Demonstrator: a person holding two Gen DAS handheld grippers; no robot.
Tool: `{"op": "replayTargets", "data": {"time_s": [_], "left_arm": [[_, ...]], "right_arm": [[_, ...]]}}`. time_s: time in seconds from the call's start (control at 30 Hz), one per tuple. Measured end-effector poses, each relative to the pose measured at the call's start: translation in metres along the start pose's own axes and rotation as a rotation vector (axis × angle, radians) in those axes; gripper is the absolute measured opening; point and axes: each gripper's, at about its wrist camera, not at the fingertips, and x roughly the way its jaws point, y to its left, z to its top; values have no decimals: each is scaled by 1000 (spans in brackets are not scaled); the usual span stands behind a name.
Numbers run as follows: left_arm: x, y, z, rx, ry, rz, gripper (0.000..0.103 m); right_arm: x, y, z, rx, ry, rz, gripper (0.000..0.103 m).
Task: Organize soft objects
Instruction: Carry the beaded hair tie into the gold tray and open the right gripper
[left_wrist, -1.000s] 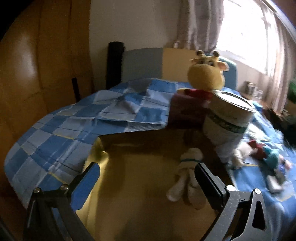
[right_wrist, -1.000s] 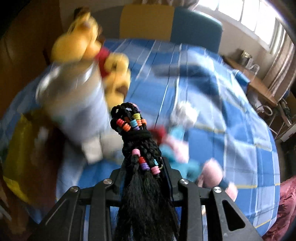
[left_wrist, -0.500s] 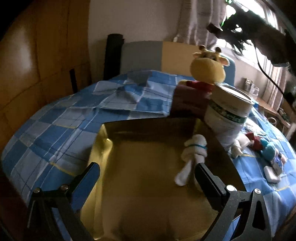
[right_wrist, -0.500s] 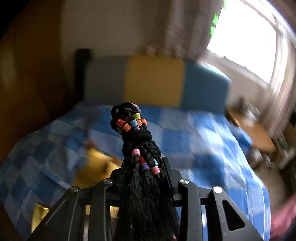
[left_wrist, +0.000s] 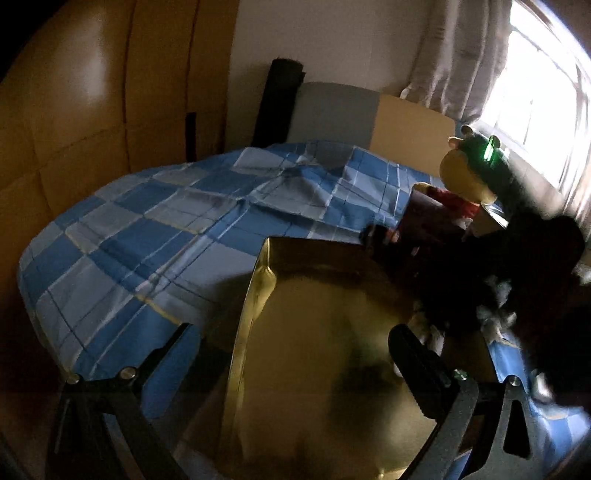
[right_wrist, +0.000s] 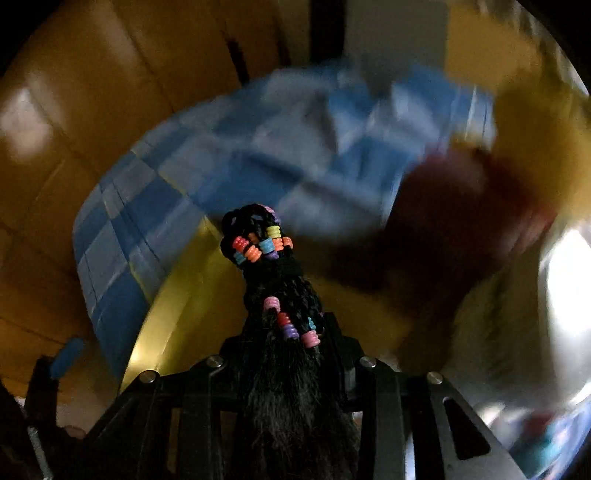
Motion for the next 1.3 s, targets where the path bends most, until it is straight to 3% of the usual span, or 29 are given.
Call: {"op": "replayTargets", "data": {"time_s": [0.13,0.23,0.37,0.57,0.73,0.87,1.07,1.3], "left_arm": [[-6,6,-1,-43,0,-33,103],[-9,7,-1,-60,-10,-38,103],[-13,4,-2,-65,-27,-52,103],[-14,-8,-5,-34,-2,-55,103],[-12,-21,-10,-3,26,-68,103],[-9,-33,-14,17,71,-146,103],[-5,-53,-20,21,124,-212,103],[-12,-73,-21,93,113,-247,103]], "right_arm": [[35,-11,-16,119,39,26,36],[39,-22,-21,157,13,20,43],[24,-18,-29,137,-40,9,54],[-26,-9,-54,48,-171,-10,56],[-49,-23,-91,37,-213,-52,56],[-69,-60,-126,121,-239,-84,56],[-86,-146,-167,365,-242,-205,56],[-81,-231,-160,583,-237,-289,56]]}}
